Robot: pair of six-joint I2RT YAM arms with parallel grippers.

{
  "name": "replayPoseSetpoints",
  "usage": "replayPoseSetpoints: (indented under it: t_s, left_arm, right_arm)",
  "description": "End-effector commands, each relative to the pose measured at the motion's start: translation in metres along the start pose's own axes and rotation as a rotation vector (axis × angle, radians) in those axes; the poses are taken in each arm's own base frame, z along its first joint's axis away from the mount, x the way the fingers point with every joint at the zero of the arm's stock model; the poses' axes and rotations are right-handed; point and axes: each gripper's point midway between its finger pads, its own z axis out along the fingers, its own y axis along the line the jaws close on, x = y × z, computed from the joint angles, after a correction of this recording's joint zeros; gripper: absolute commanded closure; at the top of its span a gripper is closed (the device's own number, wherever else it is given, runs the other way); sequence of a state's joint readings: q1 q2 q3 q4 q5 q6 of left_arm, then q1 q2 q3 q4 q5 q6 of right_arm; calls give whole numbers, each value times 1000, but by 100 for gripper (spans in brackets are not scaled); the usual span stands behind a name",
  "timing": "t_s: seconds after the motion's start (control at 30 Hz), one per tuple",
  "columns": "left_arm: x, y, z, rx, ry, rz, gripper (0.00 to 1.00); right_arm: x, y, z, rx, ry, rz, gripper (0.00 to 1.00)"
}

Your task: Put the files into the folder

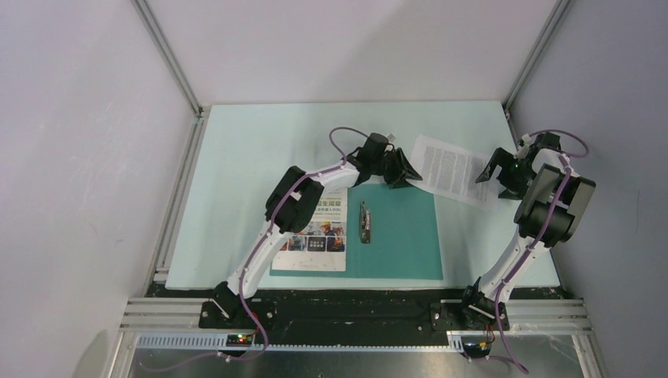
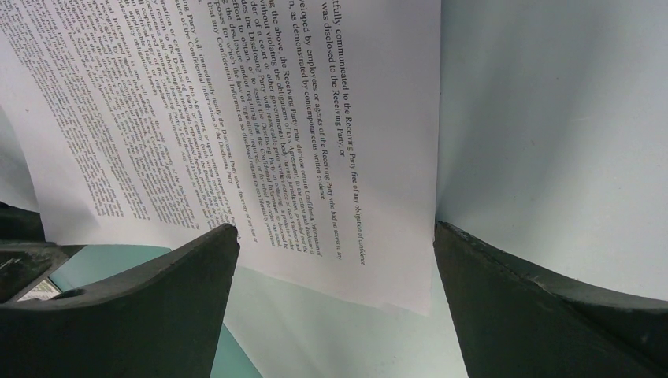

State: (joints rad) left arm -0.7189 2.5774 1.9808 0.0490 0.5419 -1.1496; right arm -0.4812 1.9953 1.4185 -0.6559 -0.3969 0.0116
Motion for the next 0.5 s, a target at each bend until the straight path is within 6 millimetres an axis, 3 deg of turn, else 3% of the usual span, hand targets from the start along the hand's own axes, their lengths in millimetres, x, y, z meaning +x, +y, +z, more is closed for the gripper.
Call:
replayPoseSetpoints:
  t_s: [0.0,0.07,0.13,0.27,0.33,0.37,0.4,0.43,0.47]
  left_arm:
    - [-4,-16,10,35,-35,52,60]
    - [-6,-17,11,40,-38,53,73]
    - [-10,-19,11,49,-40,43,95]
    - [-26,-35,-5,75,-66,-6,100]
    - [-43,-61,-27,114,-103,-15,100]
    - [-55,-63,-37,119,-125,-23,100]
    - [-64,-79,-50,139,-149,-17,100]
    - [-78,-78,-62,136,-177,-26,100]
    - [-86,-93,-78,154,-207,-18,100]
  right_arm:
    - [18,-3,11,14,61,14,1]
    - [16,-2,7,17,56,6,1]
    - [13,-5,-1,45,44,0,1]
    - [-8,0,-46,122,-39,-17,1]
    - [-10,16,-69,119,-54,14,1]
    - [-8,32,-79,102,-56,-3,0]
    - [-7,44,-86,90,-67,-14,1]
    - [-1,62,-84,61,-49,-20,1]
    - [2,75,-86,38,-48,-26,0]
